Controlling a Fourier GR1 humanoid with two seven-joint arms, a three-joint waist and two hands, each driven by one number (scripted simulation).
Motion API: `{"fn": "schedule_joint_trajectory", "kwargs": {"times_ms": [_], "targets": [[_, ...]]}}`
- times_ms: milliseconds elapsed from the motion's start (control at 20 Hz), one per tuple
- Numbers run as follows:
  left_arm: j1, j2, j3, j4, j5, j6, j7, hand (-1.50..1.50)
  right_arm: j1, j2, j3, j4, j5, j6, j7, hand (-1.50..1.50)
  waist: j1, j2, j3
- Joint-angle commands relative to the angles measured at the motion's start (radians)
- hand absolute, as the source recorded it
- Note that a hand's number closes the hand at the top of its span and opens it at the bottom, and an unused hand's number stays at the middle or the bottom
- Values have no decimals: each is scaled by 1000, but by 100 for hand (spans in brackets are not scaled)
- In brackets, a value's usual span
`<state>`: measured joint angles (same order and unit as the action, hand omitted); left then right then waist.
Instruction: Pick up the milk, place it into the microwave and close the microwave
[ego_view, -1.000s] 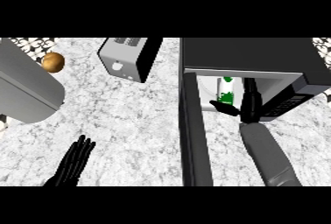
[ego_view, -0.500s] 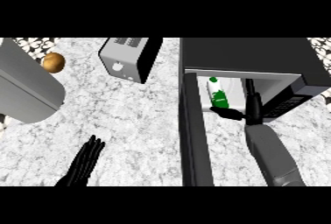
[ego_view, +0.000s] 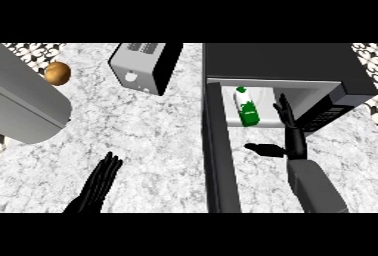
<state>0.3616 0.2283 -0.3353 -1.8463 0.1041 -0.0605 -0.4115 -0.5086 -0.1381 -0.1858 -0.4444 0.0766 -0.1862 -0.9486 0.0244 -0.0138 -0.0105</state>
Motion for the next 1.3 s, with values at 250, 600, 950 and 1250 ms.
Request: {"fn": "schedule_joint_trajectory", "kwargs": {"times_ms": [250, 600, 950, 1250], "targets": [[-23, -30, -27, -3, 28, -23, 36, -150, 217, -57, -44, -32, -117, 320, -91, -150, -32, 13, 11], [-96, -8, -89, 66, -58, -62, 96, 150, 402, -62, -22, -218, -177, 455, -124, -150, -36, 11, 10], [-181, -30, -158, 161, -210, -35, 130, 150, 599, -59, 21, -571, -248, 473, -7, -150, -49, 10, 9], [-279, -34, -250, 273, -330, -85, 162, 150, 762, -109, 43, -810, -299, 503, 97, -150, -56, 11, 8]]}}
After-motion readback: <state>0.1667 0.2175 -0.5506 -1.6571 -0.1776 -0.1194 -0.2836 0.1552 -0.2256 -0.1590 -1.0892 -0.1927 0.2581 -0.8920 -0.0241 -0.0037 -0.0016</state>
